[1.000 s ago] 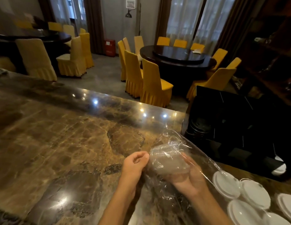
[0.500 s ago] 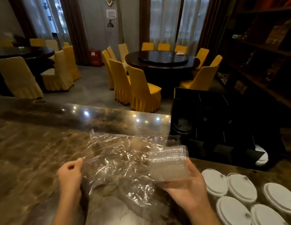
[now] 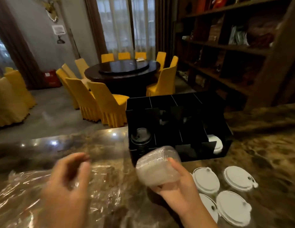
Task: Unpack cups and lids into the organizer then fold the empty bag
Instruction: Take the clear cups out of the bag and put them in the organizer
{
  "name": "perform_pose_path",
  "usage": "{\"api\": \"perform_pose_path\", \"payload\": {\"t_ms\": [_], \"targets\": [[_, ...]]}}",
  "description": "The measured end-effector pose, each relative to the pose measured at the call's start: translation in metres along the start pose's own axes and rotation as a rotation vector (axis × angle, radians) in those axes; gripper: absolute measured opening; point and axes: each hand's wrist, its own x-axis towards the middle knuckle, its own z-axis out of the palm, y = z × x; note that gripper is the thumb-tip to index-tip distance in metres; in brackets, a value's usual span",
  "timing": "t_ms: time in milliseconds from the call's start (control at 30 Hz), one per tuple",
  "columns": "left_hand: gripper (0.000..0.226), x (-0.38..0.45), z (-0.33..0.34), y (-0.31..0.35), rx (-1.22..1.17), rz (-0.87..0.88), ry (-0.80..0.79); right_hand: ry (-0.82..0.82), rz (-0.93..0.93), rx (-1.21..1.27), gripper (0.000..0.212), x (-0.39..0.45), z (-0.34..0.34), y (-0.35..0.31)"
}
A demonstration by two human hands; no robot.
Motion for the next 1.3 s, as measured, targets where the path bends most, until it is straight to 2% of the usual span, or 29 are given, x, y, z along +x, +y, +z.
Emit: {"api": "perform_pose_path", "payload": {"t_ms": [133, 200, 333, 433, 500, 567, 667, 833, 900, 967, 1033, 1133, 1200, 1300], "targets": [[0.054, -0.025, 0.120, 0.042, 0.068, 0.022, -0.494, 0.047, -0.056, -0.060, 0.054, 0.003, 0.003, -0.009], [0.057, -0.022, 0.151, 0.034, 0.076, -0.033, -0.611, 0.063, -0.131, -0.092, 0.055, 0.004, 0.003, -0.015], [0.047, -0.001, 0.178, 0.016, -0.070, -0.135, -0.573, 0.052, -0.257, -0.098, 0.055, 0.011, -0.004, -0.032], [0.034, 0.022, 0.194, 0.008, -0.236, -0.172, -0.488, 0.067, -0.250, 0.060, 0.058, 0.024, -0.010, -0.043], [0.032, 0.036, 0.200, 0.009, -0.297, -0.181, -0.465, 0.076, -0.241, 0.214, 0.048, 0.036, -0.016, -0.047], [0.029, 0.047, 0.209, 0.009, -0.309, -0.167, -0.450, 0.040, -0.216, 0.262, 0.040, 0.047, -0.018, -0.046], [0.028, 0.057, 0.221, 0.005, -0.279, -0.168, -0.437, 0.012, -0.148, 0.218, 0.056, 0.060, -0.015, -0.040], [0.022, 0.064, 0.234, -0.002, -0.226, -0.137, -0.416, 0.095, -0.055, 0.106, 0.069, 0.072, -0.018, -0.029], [0.025, 0.067, 0.238, -0.006, -0.206, -0.152, -0.417, 0.032, -0.003, 0.172, 0.075, 0.073, -0.021, -0.025], [0.027, 0.067, 0.241, -0.012, -0.155, -0.173, -0.395, -0.029, 0.036, 0.241, 0.076, 0.073, -0.023, -0.023], [0.024, 0.066, 0.244, -0.018, -0.073, -0.155, -0.355, -0.019, 0.056, 0.281, 0.071, 0.075, -0.026, -0.024], [0.030, 0.066, 0.249, -0.024, 0.070, -0.041, -0.320, 0.002, 0.062, 0.320, 0.042, 0.080, -0.028, -0.021], [0.026, 0.067, 0.252, -0.027, 0.261, 0.023, -0.319, 0.013, 0.075, 0.328, 0.020, 0.083, -0.033, -0.018], [0.025, 0.065, 0.255, -0.028, 0.632, 0.111, -0.336, 0.049, 0.068, 0.339, 0.023, 0.088, -0.043, -0.014]]}}
